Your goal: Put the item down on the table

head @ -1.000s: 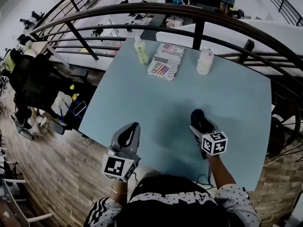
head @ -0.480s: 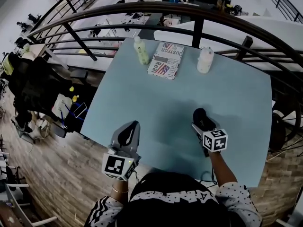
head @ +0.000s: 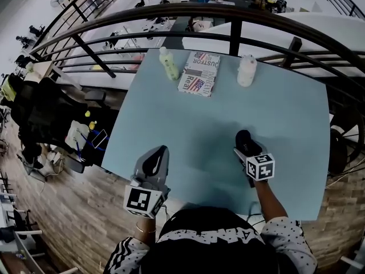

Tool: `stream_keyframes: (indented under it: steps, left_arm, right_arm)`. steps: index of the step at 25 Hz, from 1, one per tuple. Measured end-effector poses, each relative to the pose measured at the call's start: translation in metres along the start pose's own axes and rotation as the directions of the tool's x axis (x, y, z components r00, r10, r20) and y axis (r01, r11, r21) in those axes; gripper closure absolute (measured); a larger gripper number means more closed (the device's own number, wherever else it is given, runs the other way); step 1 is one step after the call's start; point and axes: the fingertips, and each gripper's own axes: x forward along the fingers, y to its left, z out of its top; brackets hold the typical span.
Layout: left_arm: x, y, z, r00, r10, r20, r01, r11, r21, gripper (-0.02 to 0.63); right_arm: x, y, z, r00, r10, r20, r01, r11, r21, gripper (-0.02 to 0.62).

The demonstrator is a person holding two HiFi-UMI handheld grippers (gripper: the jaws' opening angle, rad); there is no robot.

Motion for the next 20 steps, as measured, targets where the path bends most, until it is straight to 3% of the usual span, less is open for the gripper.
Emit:
stream_keyframes:
  steps: [20]
  left_arm:
    - [-0.009,0.013,0.0,1.0,0.018,-0.017,-0.018,1.0,-0.013,0.606]
  right_arm:
    - [0.009,-0.001,-0.011,0.997,-0.03,-0.066,0.027,0.999,-0.042,0.238]
